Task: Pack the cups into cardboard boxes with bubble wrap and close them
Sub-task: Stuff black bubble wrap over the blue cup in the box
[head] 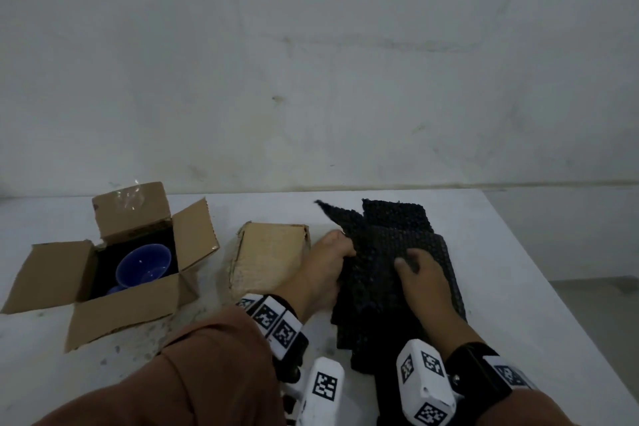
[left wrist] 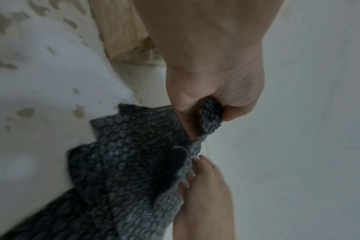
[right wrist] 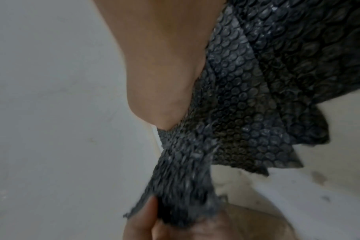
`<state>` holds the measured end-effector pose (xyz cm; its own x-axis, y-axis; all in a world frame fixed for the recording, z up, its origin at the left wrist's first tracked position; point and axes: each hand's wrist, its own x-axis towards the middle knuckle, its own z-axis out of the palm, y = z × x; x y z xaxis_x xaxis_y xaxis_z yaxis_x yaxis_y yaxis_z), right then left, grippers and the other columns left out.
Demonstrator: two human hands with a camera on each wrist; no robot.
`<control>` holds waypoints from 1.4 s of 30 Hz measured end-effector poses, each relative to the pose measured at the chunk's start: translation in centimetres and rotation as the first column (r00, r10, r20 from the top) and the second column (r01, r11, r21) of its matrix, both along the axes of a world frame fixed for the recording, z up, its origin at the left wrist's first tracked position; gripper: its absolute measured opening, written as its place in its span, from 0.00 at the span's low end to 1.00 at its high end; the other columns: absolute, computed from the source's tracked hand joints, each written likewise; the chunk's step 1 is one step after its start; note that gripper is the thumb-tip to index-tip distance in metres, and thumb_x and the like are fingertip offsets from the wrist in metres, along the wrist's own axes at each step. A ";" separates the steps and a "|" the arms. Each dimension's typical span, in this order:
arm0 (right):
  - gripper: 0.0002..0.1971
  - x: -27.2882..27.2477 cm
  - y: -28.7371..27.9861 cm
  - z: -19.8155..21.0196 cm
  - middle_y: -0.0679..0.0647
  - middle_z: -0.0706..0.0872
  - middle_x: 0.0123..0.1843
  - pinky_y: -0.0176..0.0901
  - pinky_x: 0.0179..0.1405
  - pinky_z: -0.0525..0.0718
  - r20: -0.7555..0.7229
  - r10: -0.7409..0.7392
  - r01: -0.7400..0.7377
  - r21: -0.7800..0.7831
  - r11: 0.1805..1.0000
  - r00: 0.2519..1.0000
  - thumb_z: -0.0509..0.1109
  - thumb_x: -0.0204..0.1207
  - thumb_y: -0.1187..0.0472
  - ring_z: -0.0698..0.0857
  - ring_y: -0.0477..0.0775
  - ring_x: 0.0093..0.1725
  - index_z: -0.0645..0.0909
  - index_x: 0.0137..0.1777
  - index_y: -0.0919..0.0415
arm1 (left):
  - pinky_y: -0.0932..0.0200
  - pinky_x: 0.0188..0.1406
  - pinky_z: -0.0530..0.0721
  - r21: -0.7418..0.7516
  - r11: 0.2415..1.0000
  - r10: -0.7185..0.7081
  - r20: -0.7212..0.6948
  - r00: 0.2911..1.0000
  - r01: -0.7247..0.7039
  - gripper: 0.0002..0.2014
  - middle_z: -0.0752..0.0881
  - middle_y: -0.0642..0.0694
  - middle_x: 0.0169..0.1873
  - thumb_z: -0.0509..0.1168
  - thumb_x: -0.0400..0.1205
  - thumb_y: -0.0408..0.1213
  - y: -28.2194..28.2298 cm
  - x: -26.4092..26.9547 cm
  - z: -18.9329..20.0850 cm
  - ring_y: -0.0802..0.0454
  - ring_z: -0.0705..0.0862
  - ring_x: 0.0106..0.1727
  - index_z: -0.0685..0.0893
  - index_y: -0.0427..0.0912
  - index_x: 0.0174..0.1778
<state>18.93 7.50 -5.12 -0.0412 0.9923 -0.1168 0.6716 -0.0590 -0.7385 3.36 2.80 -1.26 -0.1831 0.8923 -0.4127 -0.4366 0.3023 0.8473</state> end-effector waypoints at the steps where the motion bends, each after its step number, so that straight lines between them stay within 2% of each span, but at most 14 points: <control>1: 0.23 -0.7 0.1 0.9 0.63 0.78 0.68 0.45 0.60 0.73 -0.092 -0.031 0.025 -0.058 0.998 0.995 0.65 0.79 0.52 0.77 0.62 0.65 0.71 0.72 0.60 | 0.55 0.34 0.73 0.041 0.998 0.054 0.034 0.998 -0.055 0.13 0.73 0.45 0.30 0.54 0.75 0.23 -0.2 -1.0 0.9 0.50 0.73 0.34 0.67 0.44 0.28; 3: 0.26 -2.6 0.3 2.5 0.58 0.78 0.68 0.47 0.61 0.76 -0.376 -0.105 0.016 -0.234 0.972 0.921 0.67 0.78 0.48 0.79 0.57 0.63 0.69 0.73 0.57 | 0.55 0.33 0.72 0.112 0.985 0.125 0.044 0.991 -0.129 0.14 0.72 0.44 0.30 0.51 0.74 0.19 -1.1 -3.4 2.8 0.49 0.73 0.34 0.66 0.43 0.29; 5: 0.24 -5.1 0.3 4.1 0.58 0.80 0.64 0.51 0.52 0.83 -0.654 -0.231 -0.072 -0.402 0.913 0.720 0.68 0.78 0.55 0.82 0.56 0.58 0.68 0.72 0.56 | 0.55 0.32 0.69 0.158 0.971 0.180 0.014 0.984 -0.180 0.13 0.70 0.43 0.30 0.52 0.72 0.20 -2.3 -6.1 4.4 0.49 0.70 0.33 0.65 0.43 0.29; 7: 0.24 -7.6 -0.1 6.1 0.60 0.80 0.59 0.51 0.42 0.83 -0.784 -0.272 -0.195 -0.442 0.875 0.557 0.66 0.77 0.67 0.83 0.56 0.52 0.68 0.72 0.56 | 0.54 0.31 0.64 0.165 0.960 0.244 -0.093 0.965 -0.227 0.14 0.66 0.44 0.28 0.55 0.71 0.20 -3.6 -9.2 5.4 0.50 0.66 0.31 0.63 0.44 0.27; 9: 0.27 -9.8 -0.6 7.7 0.61 0.79 0.59 0.52 0.41 0.83 -0.836 -0.200 -0.284 -0.384 0.879 0.511 0.63 0.76 0.74 0.84 0.58 0.50 0.67 0.74 0.54 | 0.51 0.32 0.64 0.133 0.958 0.282 -0.246 0.928 -0.256 0.14 0.68 0.44 0.29 0.55 0.74 0.19 -5.2 -12.4 6.2 0.49 0.67 0.31 0.66 0.44 0.32; 12: 0.33 -12.8 -1.3 9.3 0.58 0.73 0.66 0.49 0.48 0.84 -0.801 0.057 -0.368 -0.209 0.906 0.595 0.62 0.75 0.79 0.83 0.54 0.49 0.69 0.74 0.45 | 0.52 0.31 0.69 0.080 0.967 0.251 -0.430 0.867 -0.241 0.17 0.75 0.41 0.39 0.56 0.80 0.21 -7.8 -16.8 7.1 0.47 0.71 0.32 0.72 0.48 0.56; 14: 0.33 -15.0 -2.0 9.9 0.52 0.68 0.75 0.51 0.60 0.83 -0.686 0.268 -0.448 -0.095 0.889 0.677 0.64 0.74 0.79 0.80 0.56 0.62 0.76 0.67 0.41 | 0.60 0.25 0.71 0.099 0.968 0.249 -0.520 0.817 -0.232 0.27 0.76 0.44 0.39 0.53 0.80 0.19 -9.7 -19.3 7.8 0.51 0.70 0.28 0.72 0.54 0.67; 19: 0.14 -20.6 -4.6 10.8 0.60 0.83 0.60 0.36 0.44 0.77 -0.315 0.466 -0.472 0.062 0.879 0.827 0.69 0.72 0.73 0.81 0.55 0.57 0.84 0.55 0.60 | 0.67 0.39 0.77 -0.019 0.983 0.102 -0.765 0.636 -0.181 0.22 0.79 0.41 0.67 0.52 0.82 0.24 -13.5 -23.7 8.5 0.46 0.81 0.55 0.84 0.45 0.64; 22: 0.06 -23.9 -5.8 11.3 0.60 0.79 0.55 0.29 0.42 0.73 -0.141 0.502 -0.464 0.237 0.854 0.853 0.71 0.70 0.71 0.78 0.53 0.54 0.87 0.43 0.62 | 0.58 0.50 0.82 -0.069 0.985 -0.003 -0.924 0.383 -0.158 0.10 0.80 0.47 0.57 0.67 0.77 0.40 -15.2 -26.1 8.8 0.48 0.80 0.57 0.87 0.47 0.52; 25: 0.06 -26.8 -6.8 12.1 0.53 0.76 0.56 0.31 0.52 0.73 -0.070 0.584 -0.542 0.296 0.786 0.809 0.71 0.67 0.72 0.75 0.50 0.60 0.87 0.39 0.61 | 0.49 0.68 0.74 -0.220 0.972 -0.208 -0.969 0.131 -0.085 0.23 0.70 0.51 0.70 0.70 0.71 0.56 -15.8 -28.0 8.6 0.47 0.69 0.72 0.80 0.57 0.62; 30: 0.13 -30.5 -7.7 12.9 0.51 0.77 0.57 0.42 0.62 0.74 -0.072 0.604 -0.549 0.342 0.762 0.794 0.74 0.68 0.64 0.77 0.54 0.63 0.84 0.54 0.62 | 0.57 0.58 0.79 -0.095 0.995 -0.100 -0.967 0.233 0.034 0.12 0.87 0.50 0.54 0.65 0.80 0.42 -15.8 -29.8 8.8 0.50 0.83 0.58 0.85 0.50 0.59; 35: 0.36 -31.3 -8.0 11.7 0.52 0.72 0.69 0.52 0.67 0.75 -0.539 0.358 -0.435 -0.016 0.900 0.762 0.75 0.72 0.53 0.76 0.55 0.66 0.62 0.77 0.51 | 0.50 0.50 0.86 0.136 0.975 0.222 -0.640 0.736 -0.176 0.05 0.88 0.42 0.48 0.67 0.80 0.34 -16.0 -31.6 7.9 0.46 0.86 0.49 0.85 0.44 0.50; 38: 0.20 -32.0 -8.6 10.3 0.59 0.84 0.66 0.56 0.69 0.77 -0.699 0.343 -0.648 -0.224 0.728 0.627 0.72 0.74 0.62 0.83 0.59 0.63 0.78 0.66 0.58 | 0.56 0.38 0.82 0.160 0.972 0.225 -0.429 0.875 -0.172 0.06 0.85 0.41 0.45 0.64 0.82 0.30 -16.1 -32.3 7.6 0.47 0.84 0.46 0.84 0.43 0.50; 42: 0.13 -32.8 -9.0 10.0 0.62 0.89 0.49 0.52 0.50 0.87 -0.743 0.271 -0.595 -0.206 0.777 0.612 0.63 0.74 0.77 0.87 0.61 0.48 0.85 0.47 0.63 | 0.58 0.35 0.82 0.155 0.976 0.190 -0.270 0.944 -0.152 0.16 0.88 0.46 0.38 0.58 0.82 0.23 -16.5 -33.0 7.0 0.49 0.84 0.41 0.87 0.44 0.39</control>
<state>-13.84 -1.55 4.89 -0.6768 0.6930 -0.2485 0.0609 -0.2837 -0.9570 -29.61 -13.69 5.70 -0.4291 0.8798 -0.2044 -0.2099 0.1229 0.9700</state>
